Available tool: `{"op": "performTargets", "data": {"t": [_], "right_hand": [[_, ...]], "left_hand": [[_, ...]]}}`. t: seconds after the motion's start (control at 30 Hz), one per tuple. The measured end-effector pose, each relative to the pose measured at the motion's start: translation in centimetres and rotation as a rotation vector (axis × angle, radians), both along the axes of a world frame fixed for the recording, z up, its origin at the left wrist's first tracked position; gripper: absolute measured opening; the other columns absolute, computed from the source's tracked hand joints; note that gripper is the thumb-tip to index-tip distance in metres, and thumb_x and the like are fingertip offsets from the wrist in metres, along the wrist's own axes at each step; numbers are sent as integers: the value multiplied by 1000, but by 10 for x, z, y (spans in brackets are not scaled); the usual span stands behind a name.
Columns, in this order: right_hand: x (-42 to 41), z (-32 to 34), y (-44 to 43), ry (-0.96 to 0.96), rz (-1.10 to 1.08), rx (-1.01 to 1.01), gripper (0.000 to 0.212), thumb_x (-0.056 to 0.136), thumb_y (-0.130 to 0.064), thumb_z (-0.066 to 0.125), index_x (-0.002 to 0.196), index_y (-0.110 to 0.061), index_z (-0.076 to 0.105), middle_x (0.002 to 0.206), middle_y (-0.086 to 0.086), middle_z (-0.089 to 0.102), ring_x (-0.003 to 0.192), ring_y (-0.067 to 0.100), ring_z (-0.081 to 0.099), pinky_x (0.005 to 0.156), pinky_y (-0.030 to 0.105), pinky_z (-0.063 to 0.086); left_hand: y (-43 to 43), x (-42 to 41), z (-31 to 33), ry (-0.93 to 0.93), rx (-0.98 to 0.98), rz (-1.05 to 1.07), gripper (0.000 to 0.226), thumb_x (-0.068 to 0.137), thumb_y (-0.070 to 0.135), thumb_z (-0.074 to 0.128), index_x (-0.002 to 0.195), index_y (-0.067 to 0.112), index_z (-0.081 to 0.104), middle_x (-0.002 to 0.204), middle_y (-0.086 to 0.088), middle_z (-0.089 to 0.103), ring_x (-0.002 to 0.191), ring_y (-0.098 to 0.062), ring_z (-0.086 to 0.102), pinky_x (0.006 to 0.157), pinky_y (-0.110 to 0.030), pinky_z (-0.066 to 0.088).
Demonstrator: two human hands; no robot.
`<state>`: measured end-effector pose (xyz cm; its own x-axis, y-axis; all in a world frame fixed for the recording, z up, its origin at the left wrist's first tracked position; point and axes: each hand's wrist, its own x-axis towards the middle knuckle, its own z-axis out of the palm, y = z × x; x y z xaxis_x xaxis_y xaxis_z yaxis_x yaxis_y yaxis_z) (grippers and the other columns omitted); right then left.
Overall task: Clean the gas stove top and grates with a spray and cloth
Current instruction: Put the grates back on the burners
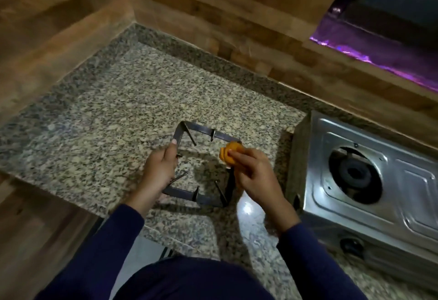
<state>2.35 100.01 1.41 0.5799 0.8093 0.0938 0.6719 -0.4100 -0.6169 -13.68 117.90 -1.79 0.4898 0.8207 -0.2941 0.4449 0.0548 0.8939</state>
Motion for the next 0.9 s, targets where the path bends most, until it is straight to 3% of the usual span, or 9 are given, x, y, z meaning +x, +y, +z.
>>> {"op": "performTargets", "data": {"t": [0.07, 0.13, 0.27, 0.33, 0.43, 0.53, 0.63, 0.77, 0.9], "right_hand": [[15, 15, -10, -89, -71, -11, 40, 79, -13, 62, 117, -23, 73, 102, 3, 66, 99, 23, 59, 83, 34, 50], [31, 40, -33, -134, -282, 65, 33, 79, -16, 63, 108, -24, 76, 87, 2, 68, 84, 23, 63, 72, 34, 52], [57, 95, -70, -160, -455, 370, 38, 86, -15, 65, 123, -20, 66, 109, 1, 69, 100, 18, 62, 87, 32, 49], [68, 112, -84, -275, -394, 362, 42, 84, -11, 63, 125, -15, 63, 115, 4, 69, 104, 23, 60, 90, 28, 43], [82, 127, -118, -445, -323, 194, 40, 76, -7, 58, 113, -14, 70, 107, 6, 71, 94, 31, 56, 79, 21, 30], [90, 144, -172, -341, -388, 292, 34, 73, -13, 60, 103, -19, 76, 93, 4, 74, 88, 28, 61, 74, 24, 34], [79, 145, -211, -327, -387, 453, 33, 77, -12, 64, 108, -16, 74, 94, 0, 73, 87, 19, 59, 78, 30, 43], [64, 101, -270, -361, -261, 358, 48, 83, -8, 66, 131, -13, 62, 124, 4, 64, 107, 20, 53, 96, 26, 41], [83, 102, -329, -249, -475, 494, 42, 81, -17, 61, 122, -24, 68, 105, -10, 67, 93, 12, 57, 84, 22, 45]], "left_hand": [[-12, 16, 23, -49, 50, -25, 57, 103, 49, 37, 63, 10, 47, 52, -6, 42, 48, -18, 41, 56, -29, 27], [-28, 34, 46, -103, 114, -54, 57, 104, 44, 37, 62, 8, 48, 49, -2, 43, 43, -16, 42, 51, -27, 30], [-64, 68, 83, -262, 124, -104, 53, 104, 43, 37, 63, 10, 47, 54, -3, 42, 44, -13, 43, 40, -13, 34], [-94, 90, 97, -329, 169, -159, 55, 103, 45, 38, 59, 13, 46, 54, -4, 44, 40, -8, 44, 42, -16, 34], [-137, 116, 114, -400, 290, -211, 64, 101, 55, 37, 57, 10, 46, 52, -7, 45, 41, -14, 45, 47, -29, 36], [-184, 141, 122, -411, 419, -229, 72, 94, 64, 33, 59, 3, 46, 51, -17, 47, 48, -34, 48, 48, -41, 39], [-229, 165, 133, -448, 367, -162, 66, 98, 61, 34, 58, 10, 45, 51, -13, 46, 46, -27, 45, 48, -35, 38], [-295, 200, 148, -555, 83, 39, 51, 103, 48, 38, 63, 18, 47, 48, 6, 46, 41, -8, 43, 42, -22, 34], [-341, 219, 147, -599, -6, 97, 50, 102, 53, 36, 69, 18, 47, 58, -2, 42, 44, -11, 40, 43, -24, 32]]}}
